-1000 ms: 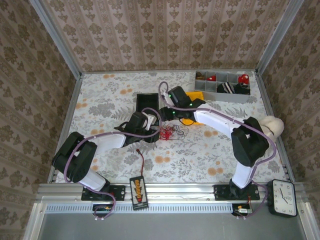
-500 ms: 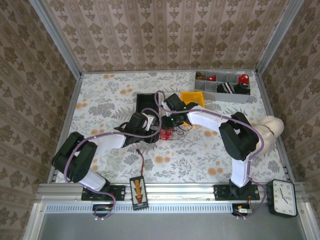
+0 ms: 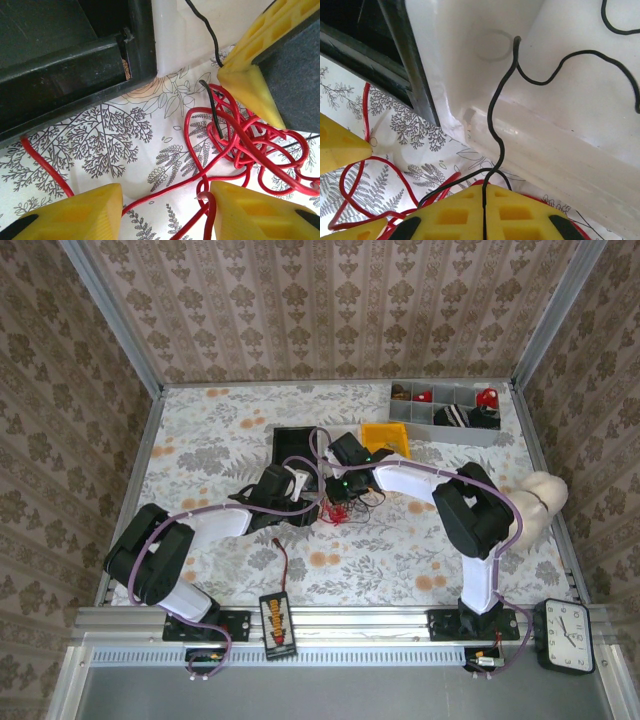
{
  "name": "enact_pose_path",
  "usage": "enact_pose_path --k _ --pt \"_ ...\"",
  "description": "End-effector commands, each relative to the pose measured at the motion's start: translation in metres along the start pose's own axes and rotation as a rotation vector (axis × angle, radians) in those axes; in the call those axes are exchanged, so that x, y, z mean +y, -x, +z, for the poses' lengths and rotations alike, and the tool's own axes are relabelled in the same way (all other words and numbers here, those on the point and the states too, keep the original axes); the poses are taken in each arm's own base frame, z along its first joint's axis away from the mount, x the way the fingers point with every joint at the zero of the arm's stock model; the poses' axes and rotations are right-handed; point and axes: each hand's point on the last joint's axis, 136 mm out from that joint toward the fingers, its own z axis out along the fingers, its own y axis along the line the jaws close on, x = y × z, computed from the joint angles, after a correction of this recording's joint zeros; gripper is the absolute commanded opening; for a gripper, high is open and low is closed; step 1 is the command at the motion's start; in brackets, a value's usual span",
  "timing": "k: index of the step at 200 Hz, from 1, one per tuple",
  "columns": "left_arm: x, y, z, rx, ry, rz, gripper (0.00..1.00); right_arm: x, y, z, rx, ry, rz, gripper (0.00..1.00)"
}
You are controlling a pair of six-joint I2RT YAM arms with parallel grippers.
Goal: Untangle the cables
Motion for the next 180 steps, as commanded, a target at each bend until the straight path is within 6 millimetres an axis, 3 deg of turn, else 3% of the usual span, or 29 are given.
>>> enact_pose_path --k 1,49,102,110,122,133,161,180 --pt "0.001 -0.003 0.001 0.003 -0.012 -0.024 0.49 -0.001 0.017 -0.027 -0.082 -0.019 -0.013 0.06" --pt "0.000 -0.002 0.003 0.007 -0.017 -0.020 0.49 -0.011 0.054 -0.055 -0.183 -0.004 0.023 0.06" --pt "-0.001 0.001 0.001 0.004 -0.018 -0.022 0.49 -0.036 0.095 -0.038 -0.200 -0.018 0.079 0.06" --pt "-0.001 0.002 0.000 0.003 -0.015 -0.021 0.49 -0.041 0.101 -0.034 -0.200 -0.031 0.089 0.11" --pt "-0.002 0.003 -0.001 0.003 -0.014 -0.016 0.49 -0.047 0.108 -0.034 -0.208 -0.066 0.094 0.31" --pt "-0.002 0.004 -0.002 0.003 -0.012 -0.012 0.49 -0.050 0.114 -0.041 -0.233 -0.093 0.095 0.41" --pt "-0.002 0.004 -0.002 0.005 -0.013 -0.003 0.49 -0.050 0.116 -0.072 -0.301 -0.127 0.079 0.45" --pt "-0.004 0.003 -0.001 0.016 -0.020 0.005 0.49 -0.046 0.096 -0.090 -0.307 -0.117 0.064 0.45"
